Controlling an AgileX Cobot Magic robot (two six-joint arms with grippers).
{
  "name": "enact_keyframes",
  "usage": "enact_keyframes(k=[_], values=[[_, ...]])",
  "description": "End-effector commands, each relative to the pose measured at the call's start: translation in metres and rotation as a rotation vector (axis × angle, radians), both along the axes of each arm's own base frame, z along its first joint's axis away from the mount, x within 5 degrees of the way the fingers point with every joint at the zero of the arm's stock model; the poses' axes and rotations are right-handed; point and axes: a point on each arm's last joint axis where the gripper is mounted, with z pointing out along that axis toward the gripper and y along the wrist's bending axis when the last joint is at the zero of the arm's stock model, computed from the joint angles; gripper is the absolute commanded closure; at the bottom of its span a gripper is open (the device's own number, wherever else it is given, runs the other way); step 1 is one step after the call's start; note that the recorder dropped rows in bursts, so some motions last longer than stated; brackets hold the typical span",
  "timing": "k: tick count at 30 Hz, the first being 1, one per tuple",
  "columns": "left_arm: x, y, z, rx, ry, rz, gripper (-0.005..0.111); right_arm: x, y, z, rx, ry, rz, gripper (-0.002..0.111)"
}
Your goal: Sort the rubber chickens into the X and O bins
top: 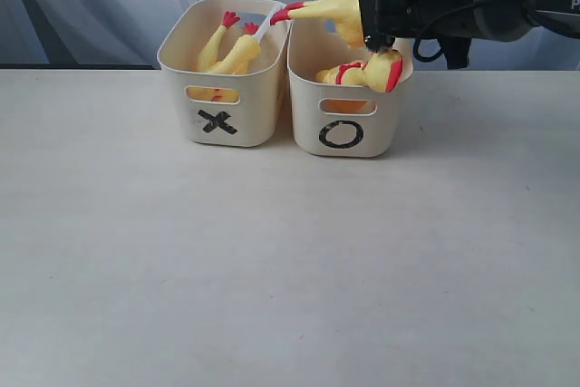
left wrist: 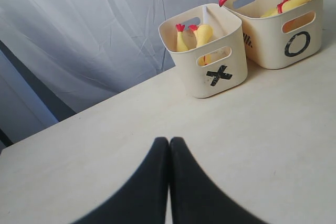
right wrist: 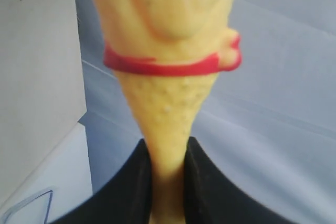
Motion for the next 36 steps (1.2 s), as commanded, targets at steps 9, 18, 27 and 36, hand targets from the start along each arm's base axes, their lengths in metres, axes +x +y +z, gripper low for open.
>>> enact_keyframes(k=[9, 18, 27, 36], values=[[-0.0006, -0.0002, -0.001, -0.014, -0.001, -0.006, 0.107, 0.0083, -0.0061, 0.0043, 0.085, -0.109, -0.032, 0.109], [-0.0006, -0.0002, -0.001, -0.014, -0.001, -0.006, 0.107, 0.0093, -0.0042, 0.004, 0.105, -0.116, -0.015, 0.108], [-0.0007, -0.0001, -0.0013, -0.012, 0.003, -0.005, 0.107, 0.0096, -0.0037, 0.0039, 0.124, -0.124, -0.015, 0.076], [-0.0007, -0.0001, -0.0013, -0.012, 0.003, -0.005, 0.107, 0.0087, -0.0047, 0.0103, 0.172, -0.183, -0.033, 0.076]])
